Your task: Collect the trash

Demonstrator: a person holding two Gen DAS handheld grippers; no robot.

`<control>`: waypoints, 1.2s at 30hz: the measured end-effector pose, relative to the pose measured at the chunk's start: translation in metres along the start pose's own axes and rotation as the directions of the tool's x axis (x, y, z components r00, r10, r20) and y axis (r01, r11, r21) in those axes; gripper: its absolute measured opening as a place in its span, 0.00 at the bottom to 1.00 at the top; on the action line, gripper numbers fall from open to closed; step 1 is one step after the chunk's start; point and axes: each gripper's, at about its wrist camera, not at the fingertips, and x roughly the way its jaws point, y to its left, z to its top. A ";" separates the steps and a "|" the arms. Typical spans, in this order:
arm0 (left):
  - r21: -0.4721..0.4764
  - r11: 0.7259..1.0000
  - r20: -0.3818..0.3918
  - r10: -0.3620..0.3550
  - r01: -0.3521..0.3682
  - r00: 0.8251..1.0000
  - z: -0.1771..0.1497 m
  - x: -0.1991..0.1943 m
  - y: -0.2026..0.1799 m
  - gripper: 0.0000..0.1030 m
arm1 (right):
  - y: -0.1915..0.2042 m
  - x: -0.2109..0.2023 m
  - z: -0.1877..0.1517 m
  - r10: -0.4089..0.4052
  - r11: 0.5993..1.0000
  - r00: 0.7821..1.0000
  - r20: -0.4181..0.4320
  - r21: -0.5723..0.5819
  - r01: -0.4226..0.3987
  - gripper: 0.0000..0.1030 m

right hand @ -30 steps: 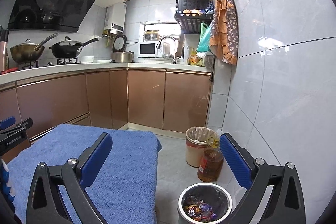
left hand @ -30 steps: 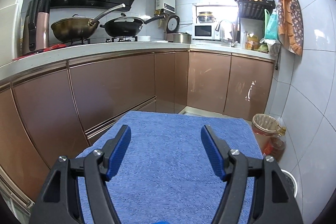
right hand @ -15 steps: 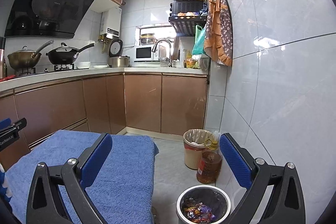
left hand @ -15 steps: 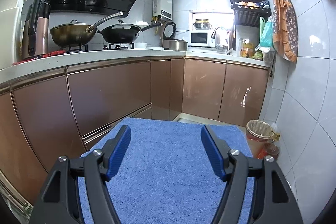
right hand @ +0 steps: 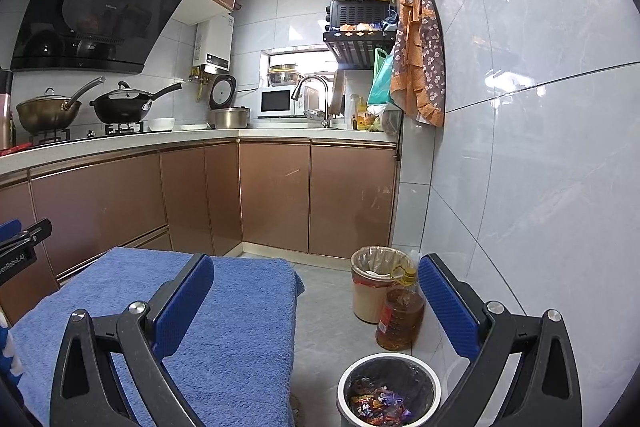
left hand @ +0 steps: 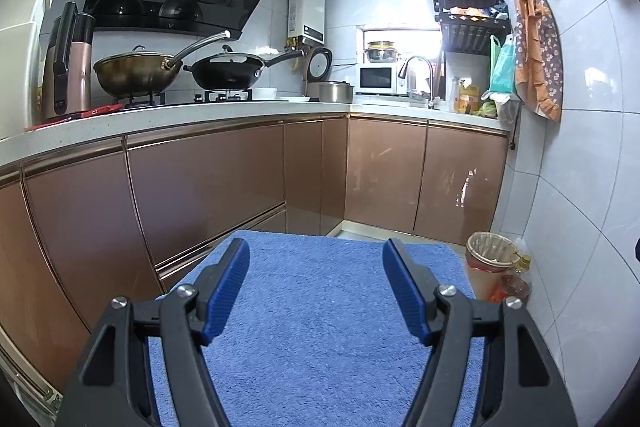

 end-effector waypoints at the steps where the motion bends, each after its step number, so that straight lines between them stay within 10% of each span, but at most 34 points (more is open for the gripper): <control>1: 0.002 1.000 0.001 -0.001 0.001 1.000 0.000 -0.001 -0.001 0.66 | 0.000 0.000 0.000 0.000 1.000 1.000 0.000 0.000 0.000 1.00; 36: 0.068 0.998 0.007 -0.010 0.009 1.000 -0.005 -0.010 -0.032 0.66 | -0.007 0.011 -0.004 0.017 1.000 1.000 -0.025 -0.002 -0.017 1.00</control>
